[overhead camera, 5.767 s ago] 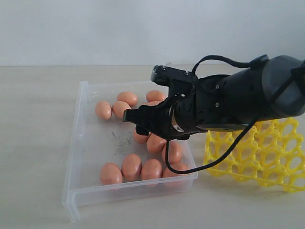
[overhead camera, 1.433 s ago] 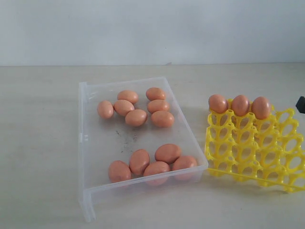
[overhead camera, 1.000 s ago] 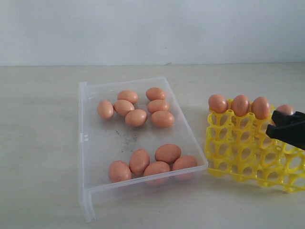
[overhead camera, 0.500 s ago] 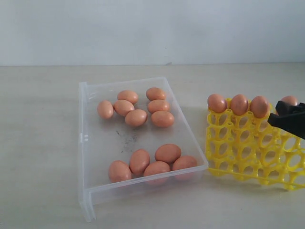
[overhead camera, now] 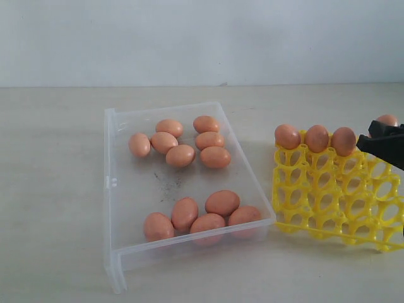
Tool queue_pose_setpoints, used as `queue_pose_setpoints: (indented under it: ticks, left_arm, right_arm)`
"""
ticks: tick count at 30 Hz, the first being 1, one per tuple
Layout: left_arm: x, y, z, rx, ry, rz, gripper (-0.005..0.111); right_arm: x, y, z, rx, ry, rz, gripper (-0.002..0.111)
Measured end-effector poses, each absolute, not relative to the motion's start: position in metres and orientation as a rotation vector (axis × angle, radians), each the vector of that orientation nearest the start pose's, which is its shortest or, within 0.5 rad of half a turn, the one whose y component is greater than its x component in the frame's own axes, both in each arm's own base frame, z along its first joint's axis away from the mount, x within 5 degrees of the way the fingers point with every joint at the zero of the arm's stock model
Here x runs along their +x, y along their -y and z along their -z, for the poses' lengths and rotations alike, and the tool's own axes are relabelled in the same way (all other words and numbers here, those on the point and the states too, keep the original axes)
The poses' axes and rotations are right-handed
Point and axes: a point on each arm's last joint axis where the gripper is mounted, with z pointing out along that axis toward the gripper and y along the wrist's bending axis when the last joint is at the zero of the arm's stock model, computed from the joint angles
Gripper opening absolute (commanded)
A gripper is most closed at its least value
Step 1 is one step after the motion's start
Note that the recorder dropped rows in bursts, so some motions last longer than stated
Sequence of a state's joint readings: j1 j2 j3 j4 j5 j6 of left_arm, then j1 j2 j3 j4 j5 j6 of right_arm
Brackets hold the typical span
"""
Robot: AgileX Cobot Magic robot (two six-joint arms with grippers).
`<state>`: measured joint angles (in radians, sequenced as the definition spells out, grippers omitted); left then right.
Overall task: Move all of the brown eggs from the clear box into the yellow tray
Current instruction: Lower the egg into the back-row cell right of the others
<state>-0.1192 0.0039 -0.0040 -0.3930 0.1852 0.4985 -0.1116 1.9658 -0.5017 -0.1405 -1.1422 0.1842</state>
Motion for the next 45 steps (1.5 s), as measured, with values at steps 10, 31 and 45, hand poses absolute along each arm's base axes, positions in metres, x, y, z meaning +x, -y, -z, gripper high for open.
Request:
queue_pose_setpoints:
  ticks: [10,31,45]
  left_arm:
    - [0.055,0.013,-0.199,0.244,-1.637,0.064,0.078]
    - [0.055,0.013,-0.199,0.244,-1.637,0.064,0.078]
    - [0.055,0.013,-0.199,0.244,-1.637,0.064,0.078]
  right_arm:
    - [0.302,0.023,-0.102,0.107,-1.849,-0.091,0.000]
    - [0.309,0.024,-0.095,0.090,-1.973,-0.076,0.000]
    - [0.312,0.022,-0.076,0.080,-1.930,-0.102,0.028]
